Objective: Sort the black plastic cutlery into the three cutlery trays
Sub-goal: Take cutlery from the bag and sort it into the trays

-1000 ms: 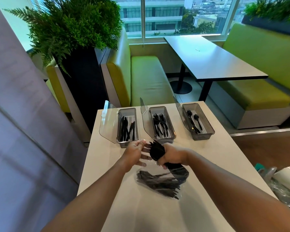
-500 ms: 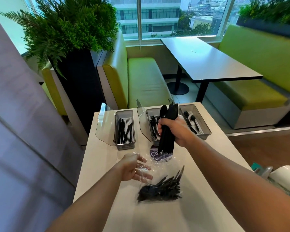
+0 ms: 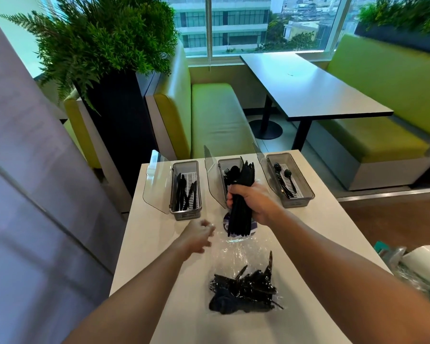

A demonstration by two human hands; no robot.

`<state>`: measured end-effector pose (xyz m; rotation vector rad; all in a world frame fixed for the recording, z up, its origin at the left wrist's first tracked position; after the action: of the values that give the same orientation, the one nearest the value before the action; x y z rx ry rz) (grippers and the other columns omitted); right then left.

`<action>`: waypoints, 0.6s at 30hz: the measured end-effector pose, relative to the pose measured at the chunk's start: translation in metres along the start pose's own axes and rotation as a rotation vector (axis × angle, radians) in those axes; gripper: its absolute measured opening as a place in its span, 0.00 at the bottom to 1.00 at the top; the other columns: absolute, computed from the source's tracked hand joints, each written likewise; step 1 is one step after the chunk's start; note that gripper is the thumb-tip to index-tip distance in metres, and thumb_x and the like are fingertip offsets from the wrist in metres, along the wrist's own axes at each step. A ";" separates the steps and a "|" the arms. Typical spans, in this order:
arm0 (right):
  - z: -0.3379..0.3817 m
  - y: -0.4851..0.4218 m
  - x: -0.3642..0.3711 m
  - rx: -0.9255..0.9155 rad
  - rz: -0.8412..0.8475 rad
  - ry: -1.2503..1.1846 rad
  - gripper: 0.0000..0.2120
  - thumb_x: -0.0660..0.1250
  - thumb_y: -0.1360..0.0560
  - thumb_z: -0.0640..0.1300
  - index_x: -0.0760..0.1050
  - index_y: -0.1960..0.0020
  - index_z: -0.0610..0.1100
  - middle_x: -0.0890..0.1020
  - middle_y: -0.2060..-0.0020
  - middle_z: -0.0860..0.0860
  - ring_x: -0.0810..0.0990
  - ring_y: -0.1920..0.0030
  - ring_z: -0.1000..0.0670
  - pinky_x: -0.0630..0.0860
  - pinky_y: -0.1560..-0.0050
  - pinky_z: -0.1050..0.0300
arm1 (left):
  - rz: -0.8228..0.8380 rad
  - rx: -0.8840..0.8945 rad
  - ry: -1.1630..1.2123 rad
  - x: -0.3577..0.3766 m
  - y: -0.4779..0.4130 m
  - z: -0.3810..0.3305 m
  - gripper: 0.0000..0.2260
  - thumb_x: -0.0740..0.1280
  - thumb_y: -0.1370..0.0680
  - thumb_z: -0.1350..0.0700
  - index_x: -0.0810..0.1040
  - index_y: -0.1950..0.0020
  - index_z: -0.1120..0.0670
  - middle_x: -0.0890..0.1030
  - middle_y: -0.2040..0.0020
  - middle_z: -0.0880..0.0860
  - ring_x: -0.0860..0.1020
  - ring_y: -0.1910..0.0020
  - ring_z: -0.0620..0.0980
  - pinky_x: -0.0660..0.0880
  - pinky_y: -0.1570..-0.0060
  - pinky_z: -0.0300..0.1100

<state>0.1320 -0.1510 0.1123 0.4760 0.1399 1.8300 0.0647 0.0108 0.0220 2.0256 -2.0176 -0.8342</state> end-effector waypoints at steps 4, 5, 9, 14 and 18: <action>-0.002 0.004 0.003 0.035 0.026 -0.037 0.01 0.68 0.24 0.32 0.77 0.55 0.35 0.79 0.67 0.42 0.80 0.67 0.44 0.80 0.57 0.48 | -0.094 0.282 -0.050 -0.007 0.005 -0.032 0.13 0.69 0.20 0.48 0.78 0.40 0.53 0.81 0.42 0.52 0.79 0.41 0.49 0.77 0.43 0.43; -0.002 0.004 0.004 0.040 0.026 -0.056 0.01 0.68 0.24 0.33 0.77 0.54 0.35 0.79 0.67 0.42 0.81 0.66 0.43 0.81 0.58 0.49 | -0.085 0.319 0.009 -0.006 0.010 -0.041 0.12 0.68 0.20 0.47 0.79 0.40 0.53 0.82 0.43 0.51 0.80 0.41 0.49 0.76 0.43 0.42; 0.002 -0.002 0.006 0.016 -0.071 -0.087 0.07 0.70 0.24 0.36 0.77 0.48 0.35 0.82 0.67 0.44 0.84 0.61 0.44 0.83 0.58 0.49 | 0.179 0.240 0.431 0.008 0.021 -0.053 0.13 0.66 0.18 0.51 0.77 0.39 0.58 0.84 0.44 0.58 0.83 0.44 0.60 0.79 0.43 0.56; 0.000 0.001 0.015 0.018 -0.134 -0.048 0.04 0.70 0.25 0.34 0.77 0.55 0.34 0.82 0.67 0.41 0.80 0.65 0.42 0.82 0.57 0.46 | 0.284 0.257 0.419 0.029 0.028 -0.065 0.16 0.71 0.23 0.59 0.75 0.37 0.60 0.83 0.48 0.60 0.84 0.50 0.60 0.82 0.55 0.55; -0.010 0.001 0.018 0.022 -0.181 0.019 0.05 0.69 0.28 0.31 0.75 0.62 0.36 0.80 0.70 0.41 0.78 0.70 0.44 0.80 0.64 0.51 | 0.194 0.303 0.256 0.038 0.026 -0.071 0.08 0.69 0.25 0.67 0.78 0.46 0.62 0.82 0.60 0.59 0.83 0.66 0.52 0.79 0.67 0.46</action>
<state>0.1227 -0.1331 0.1078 0.4473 0.2096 1.6571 0.0739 -0.0466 0.0836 1.9152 -2.2463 -0.2285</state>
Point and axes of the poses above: each hand's wrist, its own y-axis away from the middle knuckle, its own x-axis out of the palm, z = x × y, the point moved 3 cm from there along -y, towards the middle knuckle
